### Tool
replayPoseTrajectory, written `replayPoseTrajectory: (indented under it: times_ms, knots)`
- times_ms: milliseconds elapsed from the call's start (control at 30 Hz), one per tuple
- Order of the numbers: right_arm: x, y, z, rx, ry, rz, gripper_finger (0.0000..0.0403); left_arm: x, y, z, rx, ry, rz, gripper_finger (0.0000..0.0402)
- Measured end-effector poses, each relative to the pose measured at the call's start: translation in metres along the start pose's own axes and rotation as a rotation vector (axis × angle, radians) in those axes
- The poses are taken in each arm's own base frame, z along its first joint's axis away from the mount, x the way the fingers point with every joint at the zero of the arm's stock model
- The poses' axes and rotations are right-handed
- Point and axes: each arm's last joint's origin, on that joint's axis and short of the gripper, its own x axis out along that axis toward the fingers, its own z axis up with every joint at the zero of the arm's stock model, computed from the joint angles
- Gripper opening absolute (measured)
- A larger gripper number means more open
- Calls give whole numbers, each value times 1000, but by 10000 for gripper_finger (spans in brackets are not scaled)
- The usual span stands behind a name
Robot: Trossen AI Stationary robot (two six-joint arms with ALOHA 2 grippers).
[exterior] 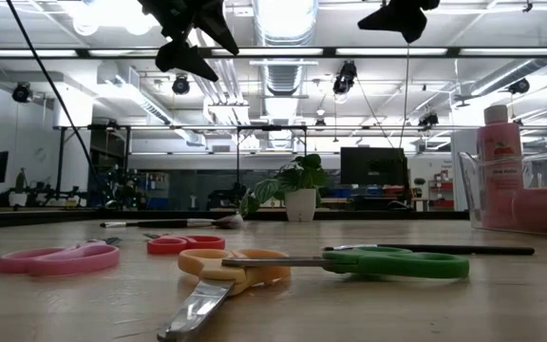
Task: Pick & Place Paint Supplies
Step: Put the black paint brush into the gray bin
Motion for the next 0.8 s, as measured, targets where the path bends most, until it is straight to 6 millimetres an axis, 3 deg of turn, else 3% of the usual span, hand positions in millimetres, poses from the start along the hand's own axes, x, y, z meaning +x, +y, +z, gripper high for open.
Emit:
replayPoseTrajectory:
  times_ms: [533,800]
  knots:
    - [8,5,-2,21,43,23,299,0,0,0,1,0,0,356]
    - [39,27,-14,41,342,-12,299,0,0,0,1,0,0,356]
